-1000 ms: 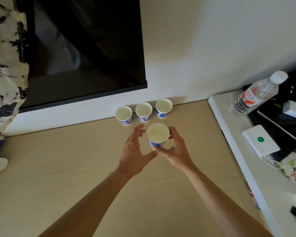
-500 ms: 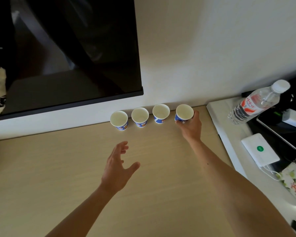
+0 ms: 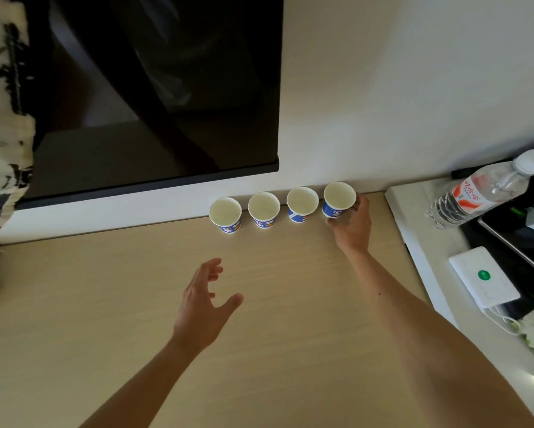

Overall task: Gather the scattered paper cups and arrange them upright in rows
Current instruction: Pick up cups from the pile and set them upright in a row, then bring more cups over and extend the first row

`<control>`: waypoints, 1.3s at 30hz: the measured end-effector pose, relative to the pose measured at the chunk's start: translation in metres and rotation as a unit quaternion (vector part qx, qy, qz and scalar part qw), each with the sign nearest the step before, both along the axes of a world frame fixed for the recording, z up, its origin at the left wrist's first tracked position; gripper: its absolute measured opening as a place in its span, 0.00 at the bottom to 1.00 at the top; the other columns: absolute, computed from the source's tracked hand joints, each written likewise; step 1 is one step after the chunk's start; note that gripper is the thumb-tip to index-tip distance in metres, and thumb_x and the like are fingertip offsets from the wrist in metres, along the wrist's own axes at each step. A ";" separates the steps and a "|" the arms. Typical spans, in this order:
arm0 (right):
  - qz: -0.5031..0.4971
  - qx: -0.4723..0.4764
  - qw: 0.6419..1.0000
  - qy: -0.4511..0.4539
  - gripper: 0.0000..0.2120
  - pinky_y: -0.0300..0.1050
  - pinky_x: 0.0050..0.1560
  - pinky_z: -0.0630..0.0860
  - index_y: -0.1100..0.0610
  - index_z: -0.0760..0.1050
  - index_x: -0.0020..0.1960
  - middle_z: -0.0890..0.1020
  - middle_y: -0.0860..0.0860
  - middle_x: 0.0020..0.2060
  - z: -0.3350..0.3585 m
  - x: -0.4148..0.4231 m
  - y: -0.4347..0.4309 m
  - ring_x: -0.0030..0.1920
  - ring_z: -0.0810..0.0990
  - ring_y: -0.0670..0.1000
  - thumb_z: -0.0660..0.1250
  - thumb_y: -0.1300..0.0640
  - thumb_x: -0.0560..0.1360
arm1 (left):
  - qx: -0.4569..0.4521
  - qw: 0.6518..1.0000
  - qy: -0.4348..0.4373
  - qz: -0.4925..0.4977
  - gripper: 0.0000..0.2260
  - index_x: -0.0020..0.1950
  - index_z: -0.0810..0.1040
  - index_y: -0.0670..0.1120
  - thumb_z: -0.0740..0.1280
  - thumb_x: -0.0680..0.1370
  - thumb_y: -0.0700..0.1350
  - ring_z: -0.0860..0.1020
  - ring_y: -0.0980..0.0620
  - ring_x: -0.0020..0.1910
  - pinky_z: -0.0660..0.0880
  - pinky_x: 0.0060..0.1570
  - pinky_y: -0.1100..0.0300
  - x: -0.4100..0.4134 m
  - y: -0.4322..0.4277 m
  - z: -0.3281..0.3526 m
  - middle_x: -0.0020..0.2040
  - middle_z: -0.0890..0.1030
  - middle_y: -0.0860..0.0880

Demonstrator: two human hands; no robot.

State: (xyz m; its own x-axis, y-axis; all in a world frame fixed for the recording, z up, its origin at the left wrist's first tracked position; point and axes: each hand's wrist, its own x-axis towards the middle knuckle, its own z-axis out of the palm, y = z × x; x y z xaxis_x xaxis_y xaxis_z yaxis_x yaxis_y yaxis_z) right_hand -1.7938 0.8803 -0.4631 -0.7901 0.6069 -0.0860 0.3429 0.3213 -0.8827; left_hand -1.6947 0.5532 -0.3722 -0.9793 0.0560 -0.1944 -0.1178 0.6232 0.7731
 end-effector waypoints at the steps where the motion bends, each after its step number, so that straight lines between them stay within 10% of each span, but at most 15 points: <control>1: -0.011 -0.001 1.000 -0.005 0.36 0.48 0.61 0.76 0.57 0.66 0.70 0.77 0.50 0.63 0.001 0.009 -0.005 0.61 0.78 0.50 0.77 0.65 0.67 | 0.002 1.000 0.000 0.004 0.32 0.69 0.70 0.48 0.79 0.68 0.44 0.76 0.54 0.58 0.78 0.51 0.55 0.001 -0.003 0.001 0.59 0.78 0.52; 9: -0.020 0.008 1.000 0.005 0.33 0.46 0.62 0.71 0.63 0.66 0.72 0.76 0.59 0.61 0.011 0.119 -0.099 0.62 0.78 0.58 0.73 0.71 0.70 | 0.020 0.999 0.000 0.050 0.32 0.69 0.69 0.46 0.78 0.69 0.42 0.75 0.52 0.58 0.78 0.51 0.54 0.016 -0.036 0.013 0.60 0.77 0.50; 24: 0.355 0.007 0.934 0.036 0.30 0.51 0.66 0.74 0.64 0.66 0.72 0.76 0.57 0.65 0.099 0.168 -0.398 0.64 0.77 0.54 0.74 0.65 0.73 | 0.004 0.973 0.029 0.229 0.31 0.71 0.68 0.45 0.76 0.71 0.45 0.74 0.52 0.60 0.75 0.59 0.53 0.110 -0.258 0.038 0.62 0.77 0.48; 39: 0.445 0.052 0.894 -0.027 0.28 0.58 0.65 0.74 0.62 0.69 0.69 0.77 0.56 0.61 0.100 0.209 -0.531 0.61 0.78 0.57 0.74 0.69 0.72 | -0.112 0.918 -0.026 0.379 0.30 0.71 0.67 0.45 0.74 0.73 0.51 0.68 0.45 0.67 0.68 0.66 0.51 0.161 -0.492 0.006 0.67 0.71 0.45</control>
